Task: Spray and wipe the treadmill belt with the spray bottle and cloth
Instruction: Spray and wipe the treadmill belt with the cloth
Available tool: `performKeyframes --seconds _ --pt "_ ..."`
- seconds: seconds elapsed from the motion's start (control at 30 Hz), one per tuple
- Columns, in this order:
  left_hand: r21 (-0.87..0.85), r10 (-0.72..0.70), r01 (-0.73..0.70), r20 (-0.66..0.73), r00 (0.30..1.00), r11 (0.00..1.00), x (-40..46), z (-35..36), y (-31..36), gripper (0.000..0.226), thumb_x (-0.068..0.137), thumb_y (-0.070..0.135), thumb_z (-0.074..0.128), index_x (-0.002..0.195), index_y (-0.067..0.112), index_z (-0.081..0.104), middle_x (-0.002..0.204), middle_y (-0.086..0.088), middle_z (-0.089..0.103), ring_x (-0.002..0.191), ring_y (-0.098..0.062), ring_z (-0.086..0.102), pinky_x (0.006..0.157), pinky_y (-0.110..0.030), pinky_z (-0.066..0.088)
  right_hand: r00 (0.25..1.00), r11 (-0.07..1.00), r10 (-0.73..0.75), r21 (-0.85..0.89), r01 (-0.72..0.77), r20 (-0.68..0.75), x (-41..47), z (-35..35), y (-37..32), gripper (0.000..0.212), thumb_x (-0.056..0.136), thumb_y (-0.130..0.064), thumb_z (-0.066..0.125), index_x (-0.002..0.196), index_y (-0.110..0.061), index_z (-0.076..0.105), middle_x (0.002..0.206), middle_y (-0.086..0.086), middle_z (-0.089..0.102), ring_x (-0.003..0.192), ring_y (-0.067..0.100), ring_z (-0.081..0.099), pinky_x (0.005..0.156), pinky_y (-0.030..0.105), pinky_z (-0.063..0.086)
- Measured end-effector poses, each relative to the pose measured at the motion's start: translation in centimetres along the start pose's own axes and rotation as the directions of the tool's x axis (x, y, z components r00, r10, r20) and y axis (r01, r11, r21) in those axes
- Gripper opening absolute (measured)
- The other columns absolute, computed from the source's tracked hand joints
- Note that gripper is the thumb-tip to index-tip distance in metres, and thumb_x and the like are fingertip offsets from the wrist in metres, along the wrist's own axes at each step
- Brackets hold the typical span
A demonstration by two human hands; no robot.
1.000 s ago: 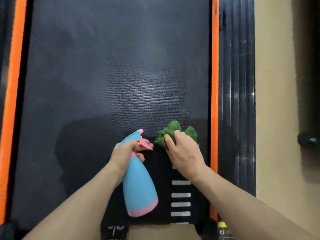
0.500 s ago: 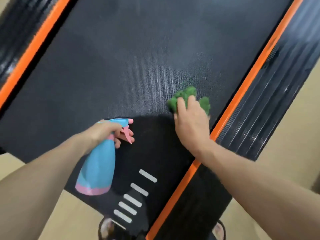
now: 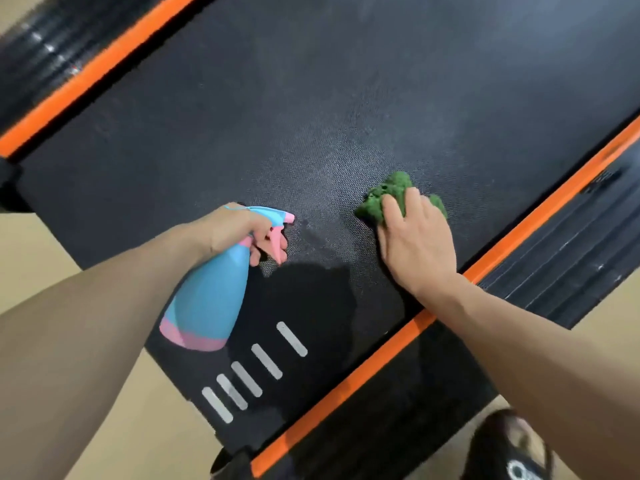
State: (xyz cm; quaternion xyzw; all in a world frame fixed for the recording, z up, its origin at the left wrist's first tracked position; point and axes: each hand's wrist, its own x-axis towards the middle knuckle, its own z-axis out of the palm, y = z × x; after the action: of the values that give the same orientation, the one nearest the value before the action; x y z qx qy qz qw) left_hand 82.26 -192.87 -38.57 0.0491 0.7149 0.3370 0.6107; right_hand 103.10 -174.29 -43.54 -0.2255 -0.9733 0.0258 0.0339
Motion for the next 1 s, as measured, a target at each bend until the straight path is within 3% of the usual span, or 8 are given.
performKeyframes --seconds 0.1,0.23,0.4,0.47,0.6,0.83,0.93,1.0 --pt "-0.07 0.011 -0.016 -0.073 0.997 0.997 -1.1 0.6 -0.5 0.049 0.091 -0.013 0.036 0.109 0.013 0.074 0.088 -0.019 0.079 0.073 -0.023 0.08 0.043 -0.021 0.044 1.0 0.999 -0.005 0.034 0.005 -0.001 0.2 -0.1 0.4 0.022 0.094 -0.027 0.053 0.104 -0.007 0.052 0.094 0.019 0.048 0.079 0.035 0.047 0.068 0.045 0.038" --pt "-0.149 0.048 -0.084 -0.233 0.971 0.985 -4.9 2.3 -0.8 0.032 0.082 -0.003 0.045 0.095 0.001 0.073 0.106 -0.015 0.08 0.054 -0.003 0.068 0.054 -0.017 0.048 1.0 0.997 -0.018 0.075 0.018 -0.002 0.3 -0.4 0.5 0.023 0.091 -0.024 0.059 0.106 -0.007 0.057 0.091 0.018 0.05 0.078 0.035 0.05 0.066 0.044 0.039" --pt "-0.151 0.039 -0.099 -0.357 0.933 0.983 -9.4 6.4 -1.1 0.055 0.06 0.015 0.044 0.099 -0.01 0.074 0.096 0.012 0.082 0.059 0.001 0.061 0.075 -0.017 0.044 0.997 0.993 -0.048 0.107 0.041 0.067 0.3 -0.9 0.9 0.025 0.088 -0.022 0.063 0.108 -0.008 0.057 0.093 0.017 0.051 0.079 0.035 0.05 0.069 0.045 0.041" --pt "-0.188 0.04 -0.112 -0.349 0.936 0.976 -9.2 7.9 -1.9 0.053 0.063 0.014 0.044 0.099 -0.011 0.074 0.106 0.006 0.082 0.058 -0.003 0.061 0.075 -0.021 0.045 0.997 0.992 -0.046 0.117 0.039 0.056 0.3 -0.8 1.0 0.028 0.088 -0.023 0.062 0.111 -0.007 0.058 0.093 0.017 0.051 0.08 0.035 0.051 0.069 0.044 0.041" --pt "-0.319 0.005 -0.13 -0.365 0.931 0.939 -7.8 9.5 -2.9 0.039 0.085 -0.002 0.039 0.101 -0.008 0.074 0.112 -0.013 0.081 0.05 -0.017 0.051 0.055 -0.023 0.043 0.998 0.992 -0.059 0.112 0.055 0.027 0.3 -0.4 0.9 0.029 0.09 -0.024 0.058 0.113 -0.006 0.055 0.096 0.019 0.051 0.082 0.037 0.053 0.068 0.045 0.042" --pt "-0.279 0.096 -0.238 -0.44 0.893 0.93 -8.1 8.8 -5.3 0.044 0.087 -0.001 0.039 0.113 -0.009 0.073 0.112 -0.017 0.08 0.052 -0.019 0.05 0.058 -0.026 0.043 0.99 0.988 -0.089 0.113 0.102 -0.113 0.2 0.7 1.1 0.02 0.093 -0.026 0.052 0.1 -0.008 0.048 0.094 0.018 0.049 0.078 0.037 0.052 0.064 0.044 0.041" --pt "-0.228 0.142 -0.28 -0.482 0.865 0.932 -8.8 9.3 -6.4 0.035 0.085 -0.001 0.044 0.08 0.001 0.079 0.1 -0.026 0.077 0.052 -0.02 0.052 0.057 -0.025 0.045 0.984 0.989 -0.078 0.113 0.097 -0.161 0.0 1.0 1.1 0.019 0.092 -0.024 0.055 0.098 -0.008 0.048 0.094 0.019 0.05 0.077 0.038 0.054 0.065 0.044 0.042" --pt "-0.238 0.13 -0.273 -0.485 0.865 0.932 -9.3 9.7 -7.5 0.031 0.076 0.008 0.05 0.081 -0.002 0.079 0.09 -0.023 0.075 0.06 -0.027 0.051 0.057 -0.03 0.043 0.981 0.989 -0.074 0.112 0.095 -0.18 -0.1 1.0 1.1 0.018 0.092 -0.023 0.056 0.097 -0.008 0.048 0.095 0.02 0.051 0.077 0.038 0.055 0.065 0.043 0.042"
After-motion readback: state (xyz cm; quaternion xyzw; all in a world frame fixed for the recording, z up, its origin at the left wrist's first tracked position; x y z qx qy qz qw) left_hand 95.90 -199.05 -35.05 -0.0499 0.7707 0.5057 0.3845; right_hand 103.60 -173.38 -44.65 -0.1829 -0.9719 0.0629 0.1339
